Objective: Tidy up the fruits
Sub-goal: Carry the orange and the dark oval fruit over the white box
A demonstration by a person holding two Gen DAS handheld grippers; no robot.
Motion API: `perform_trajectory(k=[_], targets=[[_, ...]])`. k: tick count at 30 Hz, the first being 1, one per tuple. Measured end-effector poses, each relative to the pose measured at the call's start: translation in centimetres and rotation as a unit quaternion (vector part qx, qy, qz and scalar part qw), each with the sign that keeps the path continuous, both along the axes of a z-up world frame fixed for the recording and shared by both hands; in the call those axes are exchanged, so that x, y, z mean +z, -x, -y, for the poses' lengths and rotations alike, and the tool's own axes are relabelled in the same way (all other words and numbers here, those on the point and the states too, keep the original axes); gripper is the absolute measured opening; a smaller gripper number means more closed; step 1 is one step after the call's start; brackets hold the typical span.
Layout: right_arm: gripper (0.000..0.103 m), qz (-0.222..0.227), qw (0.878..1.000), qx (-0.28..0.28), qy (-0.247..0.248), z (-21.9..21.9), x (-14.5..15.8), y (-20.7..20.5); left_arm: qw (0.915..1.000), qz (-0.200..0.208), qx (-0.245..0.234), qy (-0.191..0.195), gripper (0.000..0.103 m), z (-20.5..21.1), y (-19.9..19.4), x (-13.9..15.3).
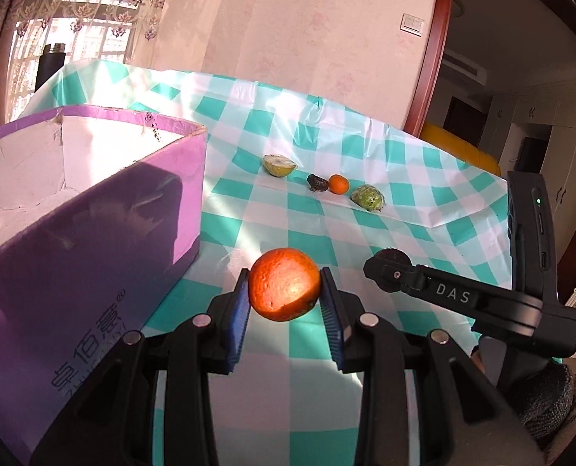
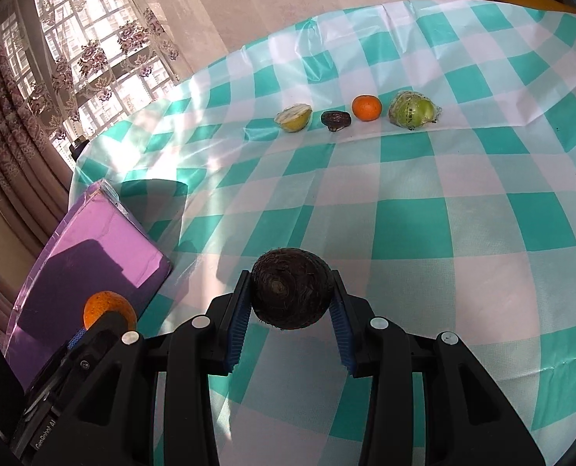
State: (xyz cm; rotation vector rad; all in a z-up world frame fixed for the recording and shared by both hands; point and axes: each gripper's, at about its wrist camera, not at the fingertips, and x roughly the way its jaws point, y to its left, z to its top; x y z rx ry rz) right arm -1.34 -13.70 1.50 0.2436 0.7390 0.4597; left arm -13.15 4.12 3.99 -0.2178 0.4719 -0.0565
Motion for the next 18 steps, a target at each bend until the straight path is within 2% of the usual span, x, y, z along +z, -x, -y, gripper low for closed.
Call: perform_trajectory(k=[4, 9, 14, 18], targets=[[0.039, 0.004, 1.0, 0.009, -0.016, -1.0, 0.5, 0.8, 0.9978, 0.051, 0.023, -0.033, 0.035, -0.9, 3.3, 2.2], [0.039, 0.026, 0.999, 0.045, -0.016, -4.3, 2.6, 2.5, 0.9911, 0.107, 0.066, -0.044, 0.035, -3.4, 7.6, 5.6], [0.039, 0.065, 0.993, 0.097, -0.011, -8.5, 5.9, 4.8, 0.9843, 0.128, 0.115, -0.039, 0.035, -7.4, 11.0, 8.3], [0.039, 0.097, 0.986, 0.139, 0.002, -12.4, 8.5, 6.8, 0.9799, 0.12, 0.156, -0.032, 0.035, -11.1, 13.2, 10.1]])
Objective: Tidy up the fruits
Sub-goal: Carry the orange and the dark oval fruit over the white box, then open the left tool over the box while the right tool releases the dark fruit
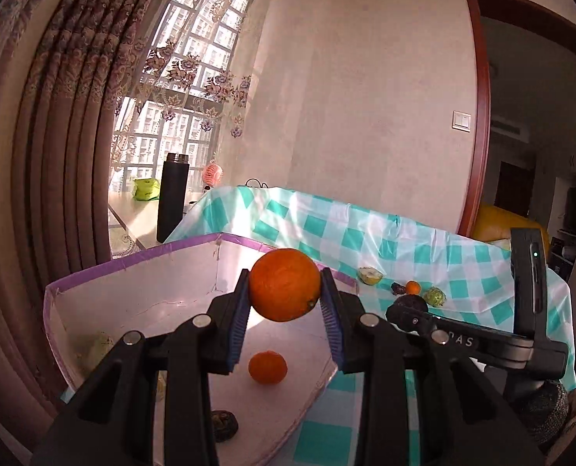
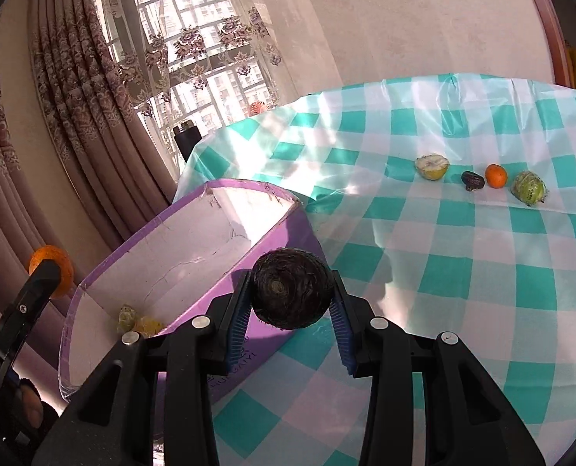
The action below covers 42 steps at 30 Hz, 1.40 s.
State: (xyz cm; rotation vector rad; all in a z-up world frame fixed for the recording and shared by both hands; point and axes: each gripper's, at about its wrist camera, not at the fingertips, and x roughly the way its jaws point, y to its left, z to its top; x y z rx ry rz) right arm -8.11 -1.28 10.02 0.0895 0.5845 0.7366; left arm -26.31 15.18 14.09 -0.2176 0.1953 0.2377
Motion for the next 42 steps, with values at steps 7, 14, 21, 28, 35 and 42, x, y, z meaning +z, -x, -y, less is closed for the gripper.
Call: perform_trajectory(k=[7, 14, 21, 28, 35, 42], targets=[[0.039, 0.054, 0.994, 0.06, 0.073, -7.2, 3.2, 3.0, 0.9949, -0.083, 0.056, -0.001, 0.035, -6.0, 0.6, 0.9], [0.039, 0.096, 0.968, 0.108, 0.208, -13.6, 1.3, 5.2, 0.9788, -0.173, 0.109, 0.018, 0.035, -11.1, -0.8, -1.6], [0.039, 0.052, 0.944, 0.122, 0.301, -16.4, -2.4, 4.4, 0.9615, -0.262, 0.084, -0.008, 0.036, -11.6, -3.3, -4.1], [0.04, 0.043, 0.932, 0.136, 0.332, -16.9, -3.7, 4.4, 0.9417, -0.322, 0.088, -0.043, 0.044, -10.8, -6.0, -5.9], [0.055, 0.052, 0.932, 0.143, 0.329, -16.9, -4.1, 5.0, 0.9469, -0.306, 0.09, -0.041, 0.084, -10.5, -5.5, -5.6], [0.059, 0.078, 0.943, 0.134, 0.294, -15.7, -3.1, 5.2, 0.9519, -0.285, 0.106, -0.04, 0.091, -10.7, -5.1, -5.3]])
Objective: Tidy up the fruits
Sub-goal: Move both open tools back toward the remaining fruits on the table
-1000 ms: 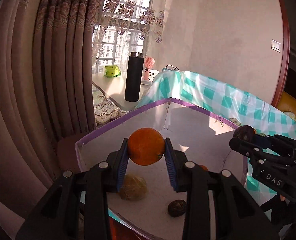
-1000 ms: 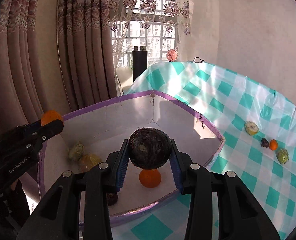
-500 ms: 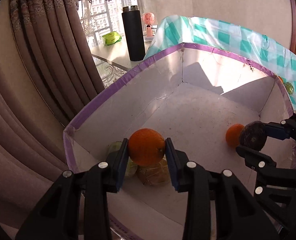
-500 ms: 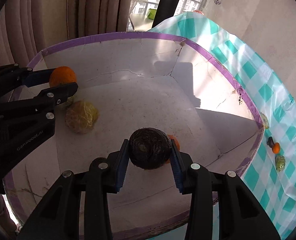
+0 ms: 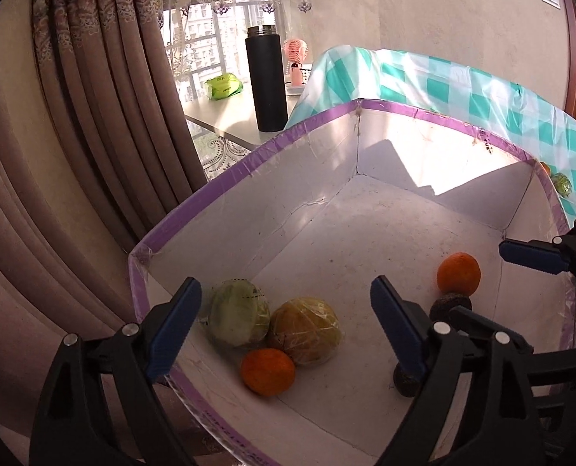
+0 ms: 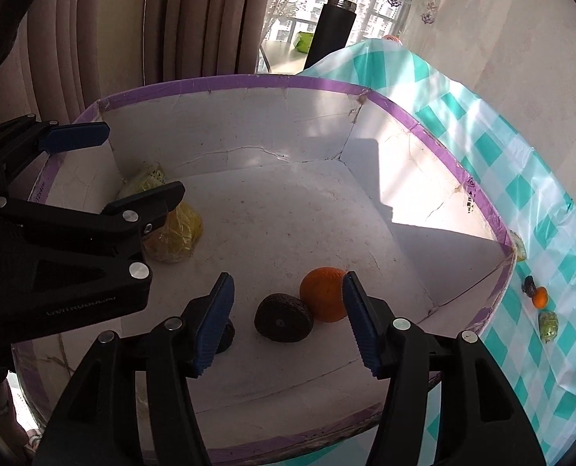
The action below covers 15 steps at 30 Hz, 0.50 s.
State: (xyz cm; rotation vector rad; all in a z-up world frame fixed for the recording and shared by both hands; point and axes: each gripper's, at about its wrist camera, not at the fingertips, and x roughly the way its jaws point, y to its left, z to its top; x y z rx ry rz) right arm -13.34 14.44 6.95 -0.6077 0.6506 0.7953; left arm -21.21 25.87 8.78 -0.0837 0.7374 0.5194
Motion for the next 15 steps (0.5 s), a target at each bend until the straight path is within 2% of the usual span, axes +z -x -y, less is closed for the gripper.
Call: perform_trajectory(k=[2, 4, 5, 7, 8, 12, 15], targets=[[0.059, 0.016, 0.999, -0.011, -0.037, 1.2, 1.1, -0.2, 0.9998, 0.012, 0.014, -0.011, 0.093, -0.1, 0.4, 0.4], [0.063, 0.031, 0.994, -0.029, -0.099, 3.2, 2.7, -0.7, 0.9987, 0.032, 0.026, -0.029, 0.096, 0.1, 1.1, 1.2], [0.067, 0.041, 0.989, -0.043, -0.137, 4.6, 3.5, -1.0, 0.9976, 0.047, 0.033, -0.038, 0.096, 0.3, 1.5, 1.7], [0.086, 0.064, 0.973, -0.077, -0.206, 7.7, 5.1, -1.7, 0.9926, 0.09, 0.055, -0.06, 0.101, 1.0, 2.6, 3.1], [0.086, 0.076, 0.966, -0.095, -0.228, 9.1, 5.5, -2.2, 0.9889, 0.116, 0.062, -0.068, 0.101, 1.5, 3.2, 3.8], [0.086, 0.066, 0.953, -0.173, -0.239, 13.9, 5.6, -5.8, 0.9763, 0.208, 0.026, -0.053, 0.101, 4.6, 5.1, 6.5], [0.086, 0.058, 0.939, -0.229, -0.251, 17.8, 4.6, -7.9, 0.9596, 0.277, -0.039, -0.032, 0.101, 8.4, 6.1, 7.7]])
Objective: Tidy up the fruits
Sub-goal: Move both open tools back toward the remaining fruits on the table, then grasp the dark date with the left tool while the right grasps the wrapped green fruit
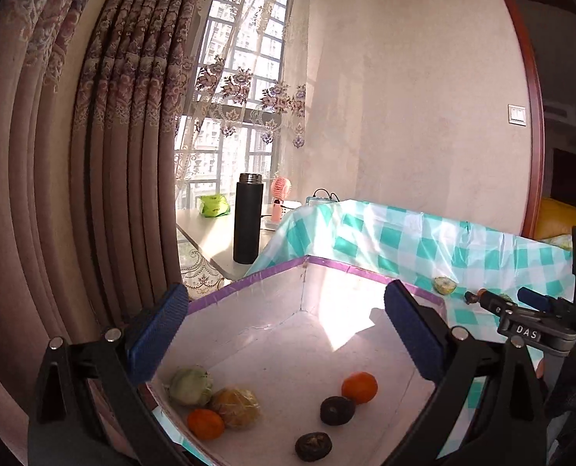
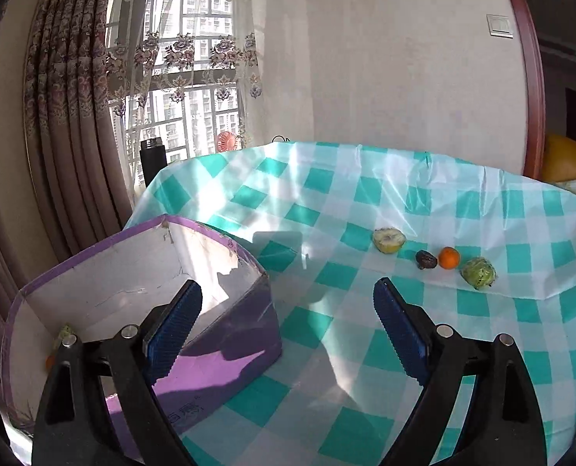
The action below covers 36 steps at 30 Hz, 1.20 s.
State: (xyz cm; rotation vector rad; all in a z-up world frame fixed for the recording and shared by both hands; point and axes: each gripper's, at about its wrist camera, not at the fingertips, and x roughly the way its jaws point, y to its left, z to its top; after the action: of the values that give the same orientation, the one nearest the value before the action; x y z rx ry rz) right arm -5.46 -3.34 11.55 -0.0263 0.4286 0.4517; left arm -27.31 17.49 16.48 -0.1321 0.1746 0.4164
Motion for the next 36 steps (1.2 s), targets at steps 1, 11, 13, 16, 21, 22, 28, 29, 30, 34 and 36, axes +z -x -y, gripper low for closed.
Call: perform_trajectory(k=[1, 11, 13, 16, 21, 22, 28, 29, 30, 34, 36], targets=[[0.086, -0.006, 1.0, -0.015, -0.002, 1.2, -0.6, -0.8, 0.9995, 0.013, -0.027, -0.006, 0.101, 1.6, 0.0, 0.2], [0.086, -0.129, 0.979, -0.158, 0.0, 11.0, -7.8, -7.1, 0.9507, -0.129, -0.267, -0.092, 0.101, 17.8, -10.8, -7.0], [0.086, -0.152, 0.972, -0.177, -0.001, 12.3, -8.9, -8.3, 0.941, -0.184, -0.281, -0.04, 0.101, 18.9, -14.4, -8.9], [0.086, -0.165, 0.967, -0.191, -0.034, 14.1, -9.1, -9.5, 0.9359, -0.218, -0.276, 0.021, 0.101, 19.3, -18.7, -11.2], [0.086, -0.148, 0.967, -0.205, -0.02, 15.1, -8.9, -12.6, 0.9325, -0.243, -0.252, 0.089, 0.101, 18.2, -22.9, -14.2], [0.086, -0.145, 0.967, -0.209, -0.014, 15.2, -8.8, -13.6, 0.9309, -0.245, -0.251, 0.103, 0.101, 17.9, -23.4, -14.6], [0.086, -0.146, 0.968, -0.204, 0.008, 15.6, -8.8, -19.0, 0.9268, -0.231, -0.261, 0.139, 0.101, 16.6, -22.9, -14.6], [0.086, -0.154, 0.967, -0.201, 0.009, 15.8, -9.0, -19.9, 0.9265, -0.23, -0.262, 0.142, 0.101, 16.4, -22.8, -14.6], [0.086, -0.162, 0.966, -0.2, 0.008, 15.9, -9.1, -20.9, 0.9256, -0.228, -0.264, 0.146, 0.101, 16.3, -22.8, -14.6], [0.086, -0.178, 0.963, -0.201, 0.006, 16.4, -9.4, -24.0, 0.9182, -0.24, -0.277, 0.15, 0.101, 16.4, -23.1, -14.8], [0.086, -0.18, 0.964, -0.193, 0.015, 16.1, -9.4, -25.2, 0.9179, -0.243, -0.279, 0.144, 0.101, 16.7, -23.2, -14.8]])
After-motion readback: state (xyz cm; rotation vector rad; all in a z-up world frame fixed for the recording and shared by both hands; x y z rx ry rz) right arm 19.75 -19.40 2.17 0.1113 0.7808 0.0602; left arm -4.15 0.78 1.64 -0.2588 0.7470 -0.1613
